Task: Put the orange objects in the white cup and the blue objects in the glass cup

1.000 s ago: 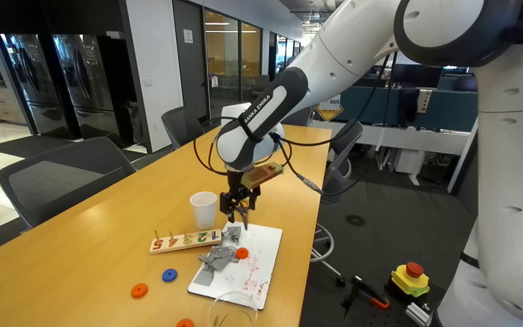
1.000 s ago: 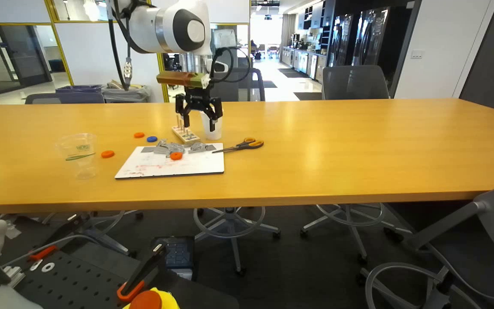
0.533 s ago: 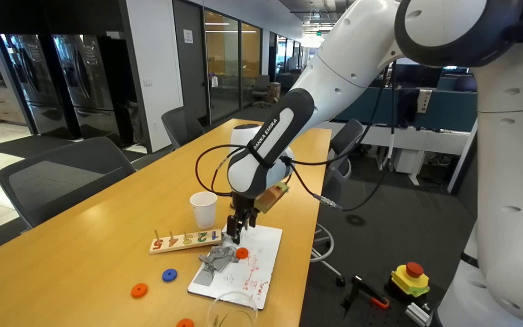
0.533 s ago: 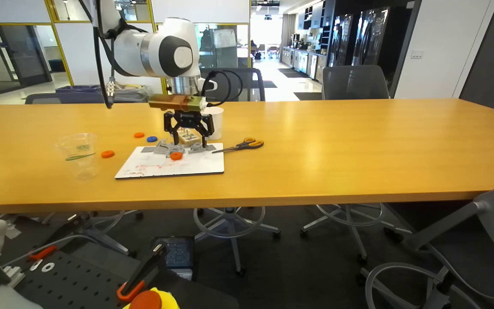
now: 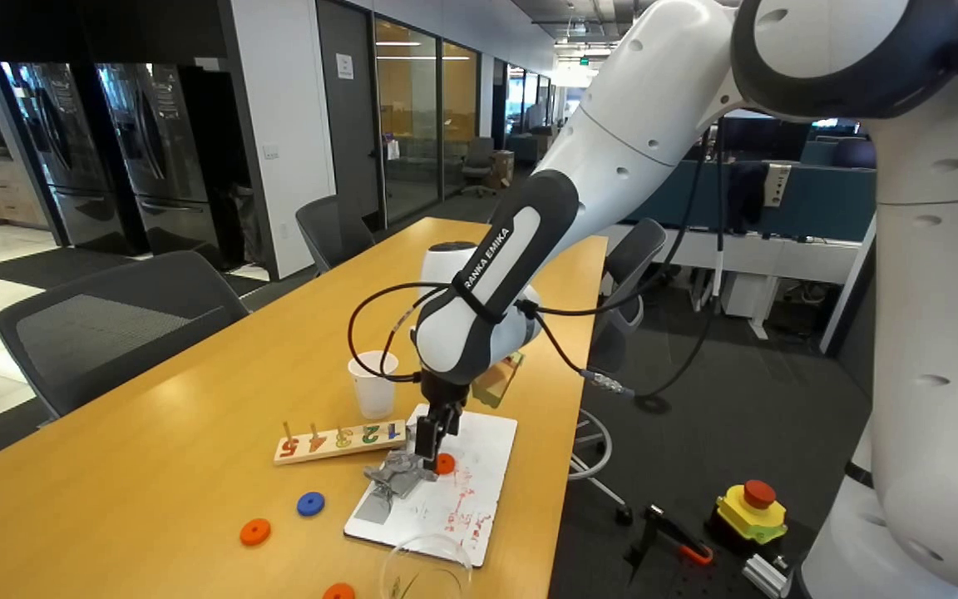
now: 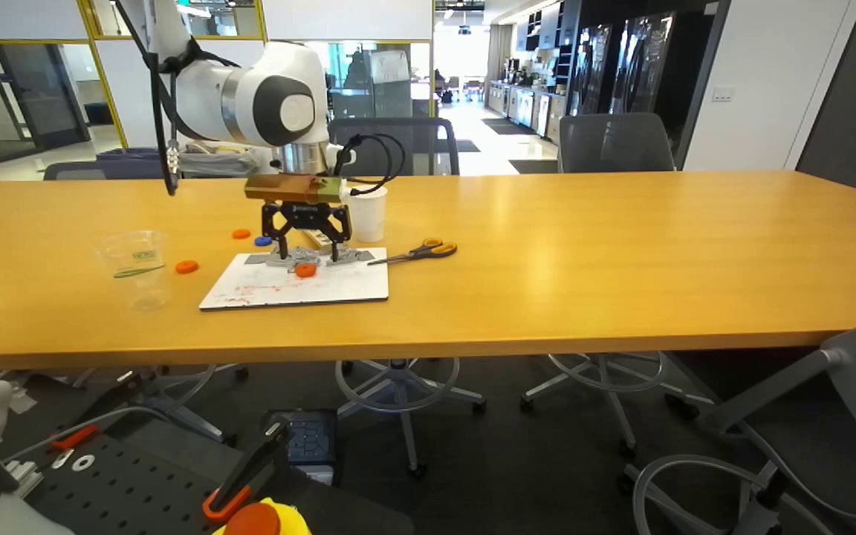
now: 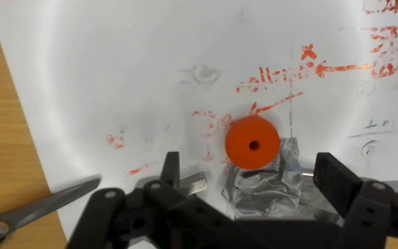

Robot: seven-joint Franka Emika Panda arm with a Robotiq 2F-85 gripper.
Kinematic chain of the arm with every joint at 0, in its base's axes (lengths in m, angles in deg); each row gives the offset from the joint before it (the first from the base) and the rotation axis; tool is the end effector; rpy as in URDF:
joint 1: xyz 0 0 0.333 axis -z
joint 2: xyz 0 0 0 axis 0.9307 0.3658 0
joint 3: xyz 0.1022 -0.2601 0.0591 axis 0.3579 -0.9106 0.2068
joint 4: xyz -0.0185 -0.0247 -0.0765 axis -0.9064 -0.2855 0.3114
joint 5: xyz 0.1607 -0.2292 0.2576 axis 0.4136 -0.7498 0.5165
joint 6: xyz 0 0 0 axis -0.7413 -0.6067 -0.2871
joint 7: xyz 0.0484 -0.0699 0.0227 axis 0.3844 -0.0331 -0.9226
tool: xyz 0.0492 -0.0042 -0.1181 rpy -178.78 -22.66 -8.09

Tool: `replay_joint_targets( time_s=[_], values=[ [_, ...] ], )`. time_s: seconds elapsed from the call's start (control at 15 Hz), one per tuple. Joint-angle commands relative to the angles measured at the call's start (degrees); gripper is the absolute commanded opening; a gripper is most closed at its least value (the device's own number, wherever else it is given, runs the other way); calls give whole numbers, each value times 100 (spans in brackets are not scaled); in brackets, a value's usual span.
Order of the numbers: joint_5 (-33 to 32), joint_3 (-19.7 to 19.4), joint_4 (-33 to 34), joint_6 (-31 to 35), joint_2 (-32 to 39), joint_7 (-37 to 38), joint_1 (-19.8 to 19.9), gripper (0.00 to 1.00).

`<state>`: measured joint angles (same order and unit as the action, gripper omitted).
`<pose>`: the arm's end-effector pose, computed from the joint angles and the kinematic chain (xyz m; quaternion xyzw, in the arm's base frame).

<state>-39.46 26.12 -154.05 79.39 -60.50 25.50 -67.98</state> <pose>0.5024 0.0646 0.1696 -0.9759 -0.2164 -0.0135 0.0245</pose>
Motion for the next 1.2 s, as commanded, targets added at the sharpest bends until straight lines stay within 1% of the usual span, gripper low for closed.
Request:
replay_joint_targets(
  time_s=[0.0, 0.53, 1.13],
  values=[
    [75, 116, -218, 175, -158, -261, 86, 100],
    [89, 141, -287, 148, -92, -438, 107, 100],
    [-134, 16, -231, 387, 18, -137, -22, 100]
  ],
)
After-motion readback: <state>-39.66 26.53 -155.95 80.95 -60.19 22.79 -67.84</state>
